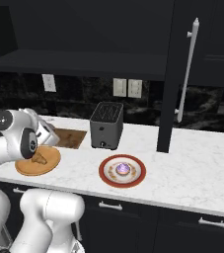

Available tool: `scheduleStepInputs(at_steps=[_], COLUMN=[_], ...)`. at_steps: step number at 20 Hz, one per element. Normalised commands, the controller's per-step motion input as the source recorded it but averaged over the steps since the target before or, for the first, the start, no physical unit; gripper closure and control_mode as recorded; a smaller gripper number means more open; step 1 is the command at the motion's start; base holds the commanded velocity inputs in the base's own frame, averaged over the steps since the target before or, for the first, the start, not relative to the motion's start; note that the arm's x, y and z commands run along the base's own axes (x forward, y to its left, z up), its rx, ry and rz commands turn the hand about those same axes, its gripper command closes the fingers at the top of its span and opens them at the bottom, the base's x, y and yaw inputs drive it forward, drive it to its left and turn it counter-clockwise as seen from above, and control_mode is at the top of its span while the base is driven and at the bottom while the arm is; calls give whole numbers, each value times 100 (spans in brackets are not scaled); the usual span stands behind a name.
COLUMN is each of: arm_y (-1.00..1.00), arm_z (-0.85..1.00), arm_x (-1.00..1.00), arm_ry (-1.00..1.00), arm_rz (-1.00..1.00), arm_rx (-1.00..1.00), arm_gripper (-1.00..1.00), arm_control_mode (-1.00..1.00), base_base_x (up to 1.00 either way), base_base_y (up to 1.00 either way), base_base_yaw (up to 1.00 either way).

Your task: From the different types of pastries on the counter, select a croissant and place it on the cutting board. Then retrieve a jar of jam from the cabinet and place it alongside the croissant on the cutting board.

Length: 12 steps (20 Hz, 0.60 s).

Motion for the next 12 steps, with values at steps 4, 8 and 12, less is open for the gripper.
scheduleStepInputs(at_steps=[4, 8, 12], arm_y=[-25, 13, 7], arm_z=[5, 0, -17], arm_x=[93, 3, 30], arm_ry=[-6, 0, -3], arm_rz=[0, 0, 6], arm_rx=[0, 0, -7], arm_gripper=[100, 100, 100], arm_control_mode=[-100, -100, -100], base_base_x=[0, 0, 0], base_base_y=[0, 0, 0], base_base_yaw=[0, 0, 0])
